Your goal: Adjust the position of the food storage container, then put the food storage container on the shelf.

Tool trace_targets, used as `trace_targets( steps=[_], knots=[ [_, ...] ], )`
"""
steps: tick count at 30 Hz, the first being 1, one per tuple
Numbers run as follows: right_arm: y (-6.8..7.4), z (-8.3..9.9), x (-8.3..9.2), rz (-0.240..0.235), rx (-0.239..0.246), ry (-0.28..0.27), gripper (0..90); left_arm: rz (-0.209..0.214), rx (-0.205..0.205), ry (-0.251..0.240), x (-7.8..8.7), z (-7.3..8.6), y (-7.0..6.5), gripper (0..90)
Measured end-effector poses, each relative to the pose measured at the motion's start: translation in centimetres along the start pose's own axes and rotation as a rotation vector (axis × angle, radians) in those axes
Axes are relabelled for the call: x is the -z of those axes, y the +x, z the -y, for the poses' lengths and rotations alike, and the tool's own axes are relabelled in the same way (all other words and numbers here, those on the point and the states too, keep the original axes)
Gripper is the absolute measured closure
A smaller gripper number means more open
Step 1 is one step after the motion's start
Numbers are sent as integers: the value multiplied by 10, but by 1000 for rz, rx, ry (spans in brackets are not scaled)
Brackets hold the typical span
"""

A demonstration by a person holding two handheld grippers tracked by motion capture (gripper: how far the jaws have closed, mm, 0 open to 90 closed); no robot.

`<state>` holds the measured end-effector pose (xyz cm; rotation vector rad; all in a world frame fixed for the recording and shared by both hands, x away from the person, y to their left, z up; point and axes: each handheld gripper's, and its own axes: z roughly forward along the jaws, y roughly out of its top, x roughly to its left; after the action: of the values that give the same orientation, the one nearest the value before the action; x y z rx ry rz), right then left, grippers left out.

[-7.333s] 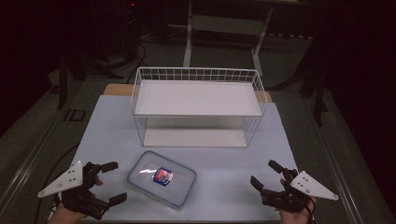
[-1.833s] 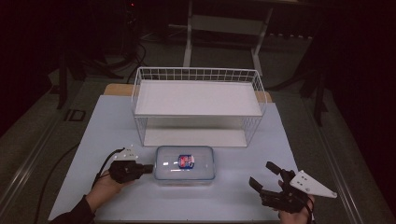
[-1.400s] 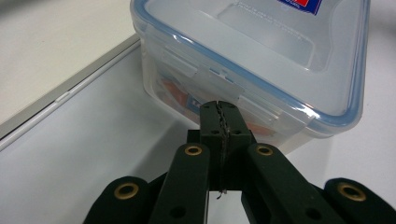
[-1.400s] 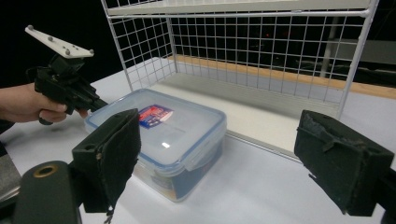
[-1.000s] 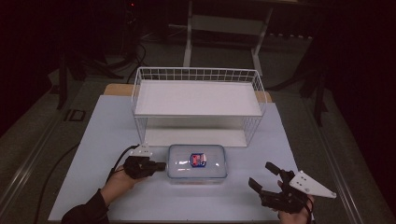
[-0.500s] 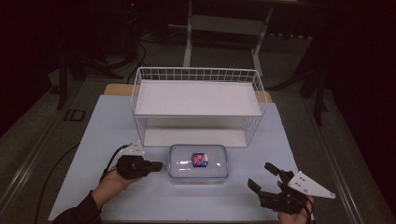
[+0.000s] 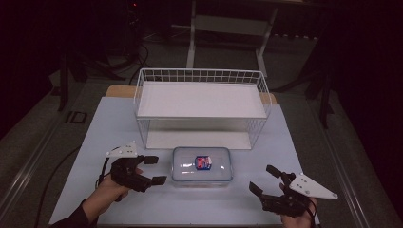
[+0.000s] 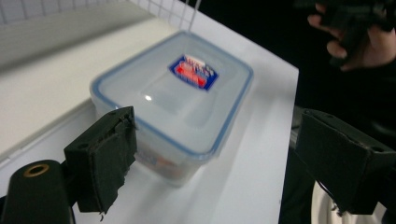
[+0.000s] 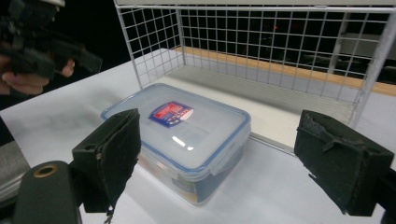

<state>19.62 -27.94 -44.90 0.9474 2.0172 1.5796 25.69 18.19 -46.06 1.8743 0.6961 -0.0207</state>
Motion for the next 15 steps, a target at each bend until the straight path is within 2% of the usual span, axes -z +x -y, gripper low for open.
trace_targets(
  steps=[1, 2, 4, 6, 11, 13, 15],
  knots=[
    [0, -2, -1, 0, 4, 0, 145, 0, 0, 0, 0, 0, 0, 94],
    [1, -4, -1, -2, 7, -6, 147, 13, 23, -14, 1, -6, -1, 55],
    [0, -8, -4, -16, 11, 1, 150, 4, 28, -13, 1, -9, -2, 17],
    [0, -12, -8, -18, 15, 13, 157, -25, 51, -30, -3, -15, -2, 17],
    [-3, -19, -19, -32, 5, 22, 158, -40, 78, -38, -12, -18, 1, 17],
    [-5, -23, -30, -50, -6, 48, 157, -36, 93, -33, -17, -19, 4, 17],
    [-8, -26, -37, -78, -15, 57, 148, -51, 106, -32, -21, -21, 7, 17]
  ],
)
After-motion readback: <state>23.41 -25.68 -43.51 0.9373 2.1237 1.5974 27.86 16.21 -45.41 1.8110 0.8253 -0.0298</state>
